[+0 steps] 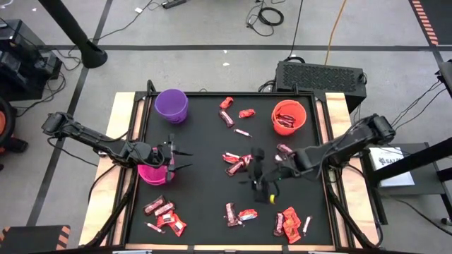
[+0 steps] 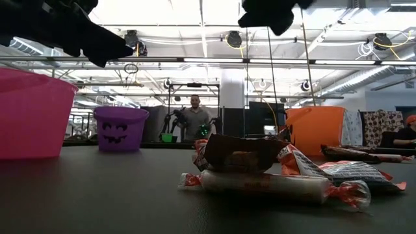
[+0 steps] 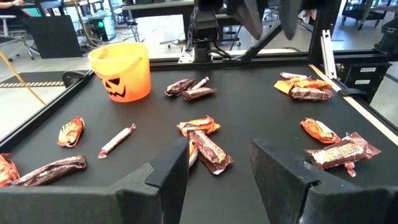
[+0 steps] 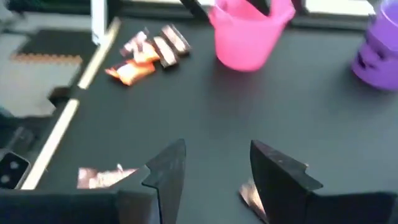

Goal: Sort candy by brand, put in halloween buckets
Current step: Put the brown candy into the orange bucket

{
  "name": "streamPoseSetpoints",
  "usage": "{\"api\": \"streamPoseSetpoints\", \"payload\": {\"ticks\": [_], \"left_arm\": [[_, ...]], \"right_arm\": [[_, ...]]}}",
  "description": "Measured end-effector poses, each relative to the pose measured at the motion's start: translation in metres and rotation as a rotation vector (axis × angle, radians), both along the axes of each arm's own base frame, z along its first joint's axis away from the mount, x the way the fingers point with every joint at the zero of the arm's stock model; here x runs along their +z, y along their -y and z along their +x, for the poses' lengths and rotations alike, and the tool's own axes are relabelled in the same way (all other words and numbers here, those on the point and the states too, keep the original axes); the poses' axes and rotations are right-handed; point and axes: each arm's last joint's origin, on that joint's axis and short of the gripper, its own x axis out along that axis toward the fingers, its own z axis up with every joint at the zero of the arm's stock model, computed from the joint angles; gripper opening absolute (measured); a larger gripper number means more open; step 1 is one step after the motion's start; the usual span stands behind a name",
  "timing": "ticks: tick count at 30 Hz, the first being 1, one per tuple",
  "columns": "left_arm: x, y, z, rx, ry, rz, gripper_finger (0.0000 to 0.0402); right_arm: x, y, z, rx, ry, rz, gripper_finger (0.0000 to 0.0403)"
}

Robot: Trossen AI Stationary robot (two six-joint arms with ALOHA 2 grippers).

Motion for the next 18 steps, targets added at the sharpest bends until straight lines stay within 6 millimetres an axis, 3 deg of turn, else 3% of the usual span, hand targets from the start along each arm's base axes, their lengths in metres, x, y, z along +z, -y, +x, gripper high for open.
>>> {"api": "streamPoseSetpoints", "payload": {"ticks": [5,10,15,18], "left_arm": [[0.001,0.0,0.0,0.0,0.006,0.0,0.0176],[0.005,0.001,0.001,-0.018,0.05,0.002,0.0176],[0.006,0.002,0.001,-0.055,0.055,-0.006,0.0176],[0.005,0.002,0.001,-0.055,0.054,-0.004,0.0176]], "right_arm": [[-0.034,-0.007,0.008,0.027,0.218,0.058,0.0171],[-0.07,-0.012,0.036,0.058,0.371,0.003,0.0171],[-0.102,-0.021,0.089,0.134,0.454,-0.042,0.0171],[-0.115,-0.024,0.126,0.204,0.413,-0.032,0.0171]]}}
